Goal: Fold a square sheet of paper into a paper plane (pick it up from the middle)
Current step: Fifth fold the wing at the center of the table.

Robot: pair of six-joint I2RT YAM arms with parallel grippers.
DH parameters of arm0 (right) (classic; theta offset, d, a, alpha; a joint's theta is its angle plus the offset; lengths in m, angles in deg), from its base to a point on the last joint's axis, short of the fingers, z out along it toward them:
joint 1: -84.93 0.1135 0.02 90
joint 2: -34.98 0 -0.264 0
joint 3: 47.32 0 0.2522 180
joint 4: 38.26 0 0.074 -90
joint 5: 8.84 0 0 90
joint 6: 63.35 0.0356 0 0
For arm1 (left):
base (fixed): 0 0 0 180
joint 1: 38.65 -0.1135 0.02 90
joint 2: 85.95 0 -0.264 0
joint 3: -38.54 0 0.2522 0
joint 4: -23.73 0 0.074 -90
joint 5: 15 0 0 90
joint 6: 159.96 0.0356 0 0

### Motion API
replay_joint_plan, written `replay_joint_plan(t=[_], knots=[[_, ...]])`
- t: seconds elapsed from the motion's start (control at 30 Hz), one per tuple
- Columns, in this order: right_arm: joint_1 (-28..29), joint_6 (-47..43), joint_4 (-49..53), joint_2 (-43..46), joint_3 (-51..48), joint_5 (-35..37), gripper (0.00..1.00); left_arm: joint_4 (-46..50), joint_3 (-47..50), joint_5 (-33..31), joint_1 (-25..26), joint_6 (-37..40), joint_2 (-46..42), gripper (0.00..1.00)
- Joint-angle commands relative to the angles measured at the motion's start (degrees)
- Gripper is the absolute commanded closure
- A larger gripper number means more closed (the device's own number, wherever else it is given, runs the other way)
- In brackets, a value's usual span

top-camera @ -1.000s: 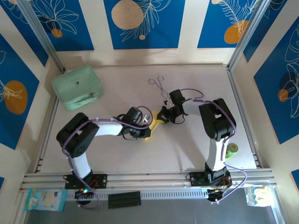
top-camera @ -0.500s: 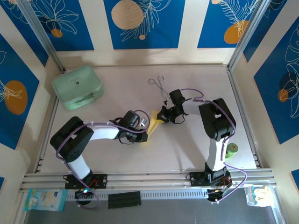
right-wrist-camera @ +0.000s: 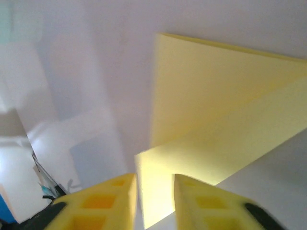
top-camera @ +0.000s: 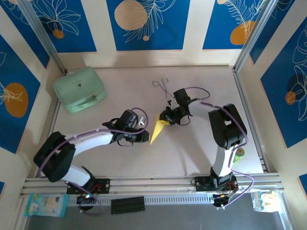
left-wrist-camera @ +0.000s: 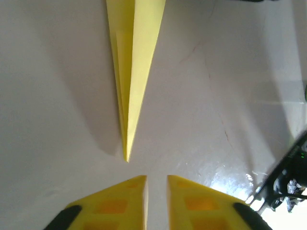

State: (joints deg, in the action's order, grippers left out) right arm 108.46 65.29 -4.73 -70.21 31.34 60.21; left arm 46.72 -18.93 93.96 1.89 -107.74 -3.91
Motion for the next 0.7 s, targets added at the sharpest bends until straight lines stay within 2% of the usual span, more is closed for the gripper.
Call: replay_joint_plan(t=[0.0,0.13,0.23,0.3,0.43,0.67], knots=[[1.6,-1.15,7.23,6.04,3.92,5.29,0.65,4.84,-1.23,-9.1,-3.1,-0.51,-4.28,0.59],[4.33,0.89,14.5,7.89,6.17,15.8,0.55,7.71,-0.9,-17.02,-7.09,1.22,-8.33,0.26],[6.9,3.65,19.28,7.96,7.89,23.65,0.48,7.36,-0.18,-20.69,-9.26,2.73,-11.25,0.1],[8.52,5.76,21.42,7.23,9.08,27.05,0.45,5.78,0.68,-20.29,-10.87,4.12,-12.74,0.01],[11.61,10.07,23.65,3.66,12.17,30.26,0.44,3.95,1.52,-19.36,-14.06,4.41,-13.78,0.0],[16.99,16.22,33.9,-7.91,23.73,38.68,0.44,2.94,2.67,-17.53,-15.97,4.21,-12.01,0.01]])
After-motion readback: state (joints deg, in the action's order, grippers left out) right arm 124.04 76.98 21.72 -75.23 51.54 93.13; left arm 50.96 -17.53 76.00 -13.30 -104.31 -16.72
